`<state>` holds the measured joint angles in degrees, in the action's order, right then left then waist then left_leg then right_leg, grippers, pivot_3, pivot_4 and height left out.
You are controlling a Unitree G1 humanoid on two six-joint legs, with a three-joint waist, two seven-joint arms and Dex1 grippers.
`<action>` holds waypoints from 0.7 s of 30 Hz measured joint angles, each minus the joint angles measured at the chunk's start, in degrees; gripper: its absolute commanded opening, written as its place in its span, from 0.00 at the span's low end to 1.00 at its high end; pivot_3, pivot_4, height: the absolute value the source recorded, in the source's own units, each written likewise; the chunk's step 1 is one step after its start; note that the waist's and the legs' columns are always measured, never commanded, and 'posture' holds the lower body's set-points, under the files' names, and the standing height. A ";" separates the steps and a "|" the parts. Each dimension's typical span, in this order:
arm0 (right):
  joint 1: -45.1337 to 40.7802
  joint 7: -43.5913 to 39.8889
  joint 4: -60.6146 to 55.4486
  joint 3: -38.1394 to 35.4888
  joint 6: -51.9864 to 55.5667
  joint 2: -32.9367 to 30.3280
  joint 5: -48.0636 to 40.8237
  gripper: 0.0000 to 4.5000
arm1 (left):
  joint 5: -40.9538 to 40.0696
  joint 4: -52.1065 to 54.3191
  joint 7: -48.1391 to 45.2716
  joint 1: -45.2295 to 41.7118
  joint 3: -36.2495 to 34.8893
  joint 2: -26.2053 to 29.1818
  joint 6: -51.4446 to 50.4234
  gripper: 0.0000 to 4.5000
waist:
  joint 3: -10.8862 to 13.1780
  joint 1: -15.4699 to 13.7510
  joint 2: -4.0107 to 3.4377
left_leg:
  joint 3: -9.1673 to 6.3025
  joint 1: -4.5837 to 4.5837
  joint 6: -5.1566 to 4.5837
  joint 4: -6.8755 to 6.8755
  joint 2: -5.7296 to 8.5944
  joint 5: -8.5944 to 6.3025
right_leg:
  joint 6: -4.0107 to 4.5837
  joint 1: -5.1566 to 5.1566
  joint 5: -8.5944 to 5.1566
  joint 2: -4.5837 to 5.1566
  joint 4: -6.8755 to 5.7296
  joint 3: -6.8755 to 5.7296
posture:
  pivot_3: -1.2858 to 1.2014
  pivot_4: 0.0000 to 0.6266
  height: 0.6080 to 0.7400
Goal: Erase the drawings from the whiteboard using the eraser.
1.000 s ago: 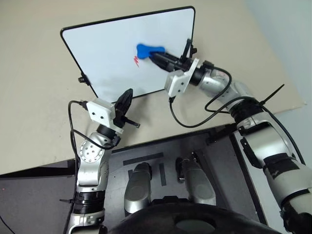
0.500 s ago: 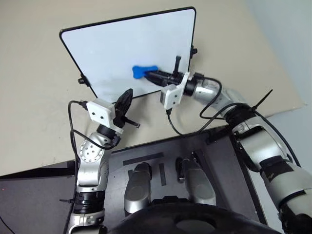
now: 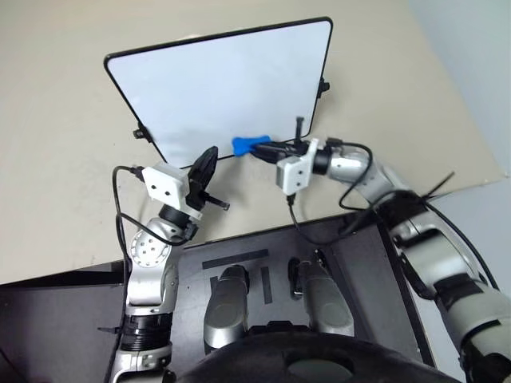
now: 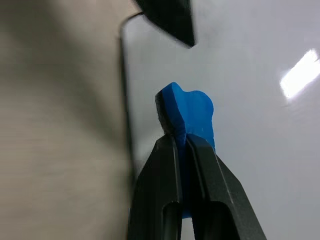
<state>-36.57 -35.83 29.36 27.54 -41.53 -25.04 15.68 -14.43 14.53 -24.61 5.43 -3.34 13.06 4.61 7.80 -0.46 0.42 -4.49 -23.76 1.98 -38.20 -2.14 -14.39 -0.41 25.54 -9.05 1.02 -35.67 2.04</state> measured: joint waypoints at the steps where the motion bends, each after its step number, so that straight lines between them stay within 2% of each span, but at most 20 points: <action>1: 2.92 -2.41 -3.88 -0.52 3.45 -1.84 -2.35 0.00 | -0.01 0.04 -0.01 0.11 0.04 -0.02 0.04 0.00 | 0.00 -0.01 0.01 | 0.01 -0.04 -0.01 -0.02 0.00 0.00 | 0.00 0.00 0.00 0.00 0.05 -0.01 | 0.52 0.24 1.00; 6: 12.38 -8.89 -17.48 -4.94 18.71 -7.86 -10.04 0.00 | -0.07 0.00 -0.08 0.20 0.04 0.00 0.00 0.00 | -0.02 0.08 0.05 | 0.02 -0.03 -0.03 -0.04 0.00 0.01 | -0.04 -0.08 -0.01 -0.01 0.14 -0.02 | 0.52 0.24 1.00; 11: 15.66 -10.45 -23.35 -6.59 27.91 -7.41 -12.71 0.34 | -0.17 -0.16 -1.09 -0.83 0.13 0.20 -0.04 0.00 | -0.02 0.61 0.04 | 0.00 0.39 -0.08 -0.04 -0.01 0.09 | -0.07 -0.44 -0.02 -0.07 0.09 -0.01 | 0.52 0.24 1.00; 19: 15.53 -9.54 -26.76 -8.96 31.41 -4.84 -13.23 0.95 | -0.61 -2.33 -2.59 -4.23 -0.45 1.98 -0.33 0.00 | -0.01 0.54 0.03 | -0.01 0.67 -0.12 -0.05 0.01 0.11 | -0.19 -0.76 -0.10 -0.06 0.14 0.00 | 0.52 0.24 1.00; 21: 15.79 -8.97 -28.41 -10.26 31.24 -4.67 -13.63 0.95 | -0.77 -2.29 -2.82 -4.20 -0.45 2.61 -0.99 0.00 | -0.02 0.53 0.03 | -0.01 0.64 -0.11 -0.03 0.01 0.07 | -0.24 -0.75 -0.13 -0.07 0.18 0.00 | 0.52 0.24 1.00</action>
<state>-20.78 -44.80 0.95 17.28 -10.29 -29.71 2.05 -15.20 12.24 -27.43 1.23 -3.79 15.67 3.62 7.79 0.07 0.45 -4.49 -23.11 1.87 -38.23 -2.13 -14.31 -0.66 24.78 -9.18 0.96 -35.49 2.04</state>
